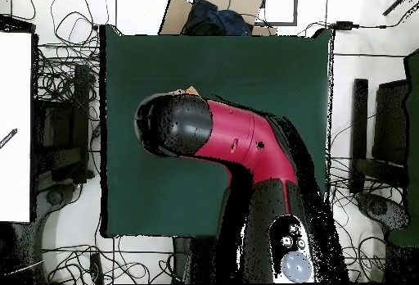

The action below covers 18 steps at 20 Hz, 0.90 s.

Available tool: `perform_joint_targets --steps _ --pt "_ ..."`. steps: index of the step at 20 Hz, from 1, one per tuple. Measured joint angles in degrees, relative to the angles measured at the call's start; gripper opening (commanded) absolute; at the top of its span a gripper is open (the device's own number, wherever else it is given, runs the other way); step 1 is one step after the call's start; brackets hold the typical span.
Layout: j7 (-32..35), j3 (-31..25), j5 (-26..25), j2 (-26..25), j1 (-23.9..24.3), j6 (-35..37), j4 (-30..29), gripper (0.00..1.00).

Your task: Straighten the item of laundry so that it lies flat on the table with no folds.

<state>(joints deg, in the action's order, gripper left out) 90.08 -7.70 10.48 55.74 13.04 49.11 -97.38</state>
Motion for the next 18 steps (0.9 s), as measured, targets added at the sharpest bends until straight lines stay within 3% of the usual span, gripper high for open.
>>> perform_joint_targets --steps 11,18 --pt "0.0 -0.02 0.75 0.18 1.03 -0.05 -0.96 0.0" --pt "0.0 0.02 3.7 2.97 5.46 -0.08 -6.3 0.0"
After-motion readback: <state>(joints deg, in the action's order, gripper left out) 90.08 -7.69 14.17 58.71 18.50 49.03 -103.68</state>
